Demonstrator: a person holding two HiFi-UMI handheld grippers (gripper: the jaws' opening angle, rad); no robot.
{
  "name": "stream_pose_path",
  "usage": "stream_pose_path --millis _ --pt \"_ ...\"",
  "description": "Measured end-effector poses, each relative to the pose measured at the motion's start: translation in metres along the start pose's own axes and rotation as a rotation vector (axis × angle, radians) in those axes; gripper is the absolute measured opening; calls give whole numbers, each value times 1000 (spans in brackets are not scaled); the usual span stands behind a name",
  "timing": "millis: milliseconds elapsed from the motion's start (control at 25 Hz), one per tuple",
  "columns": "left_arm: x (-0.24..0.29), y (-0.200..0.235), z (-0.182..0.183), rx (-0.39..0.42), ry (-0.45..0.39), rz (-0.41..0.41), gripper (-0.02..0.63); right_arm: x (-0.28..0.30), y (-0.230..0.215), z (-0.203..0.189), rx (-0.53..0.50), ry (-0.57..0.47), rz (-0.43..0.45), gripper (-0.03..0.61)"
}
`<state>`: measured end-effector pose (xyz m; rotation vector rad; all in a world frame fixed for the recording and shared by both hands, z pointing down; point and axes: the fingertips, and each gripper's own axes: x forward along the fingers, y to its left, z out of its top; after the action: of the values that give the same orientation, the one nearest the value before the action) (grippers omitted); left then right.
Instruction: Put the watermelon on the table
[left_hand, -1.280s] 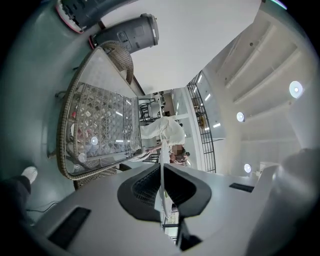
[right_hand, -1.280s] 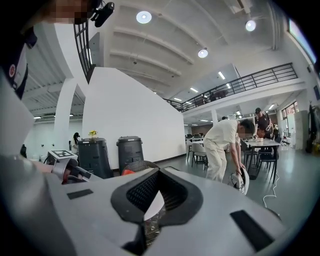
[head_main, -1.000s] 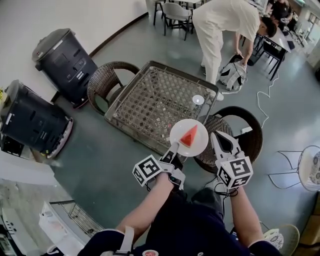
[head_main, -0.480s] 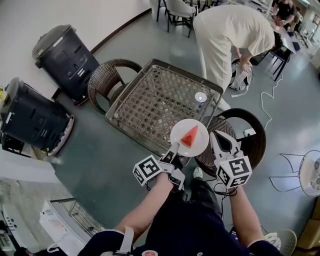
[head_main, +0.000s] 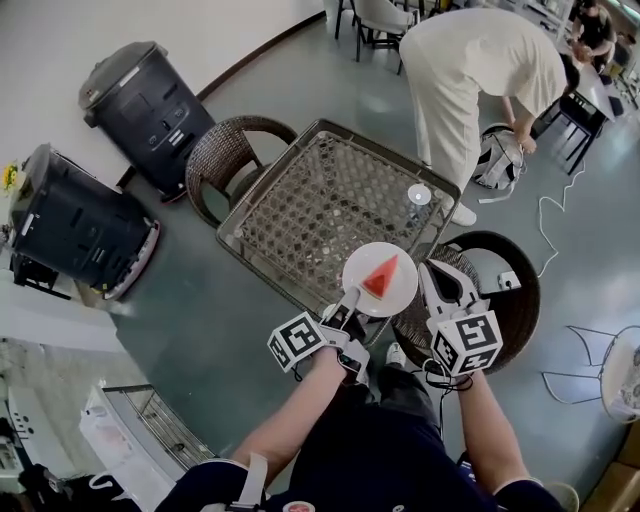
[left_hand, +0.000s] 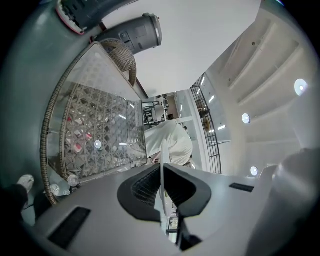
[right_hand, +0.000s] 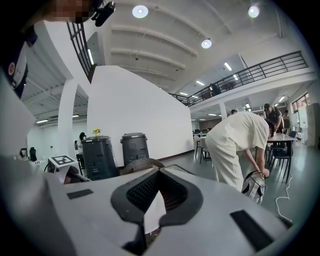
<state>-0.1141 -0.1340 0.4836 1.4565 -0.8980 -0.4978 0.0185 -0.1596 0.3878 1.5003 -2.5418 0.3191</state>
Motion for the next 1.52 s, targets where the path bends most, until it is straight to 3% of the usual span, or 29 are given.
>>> stream_pose_path --millis 400,680,1160,1520 --pt "33 48 2 -19 -26 60 15 28 -26 -17 4 56 58 2" --pt "58 82 0 -49 -71 59 15 50 -40 -35 11 99 101 2" --pt "99 127 18 -69 -103 95 15 85 -59 -67 40 150 114 2" --pt "126 151 15 -67 -80 157 15 91 -73 -84 43 191 102 2"
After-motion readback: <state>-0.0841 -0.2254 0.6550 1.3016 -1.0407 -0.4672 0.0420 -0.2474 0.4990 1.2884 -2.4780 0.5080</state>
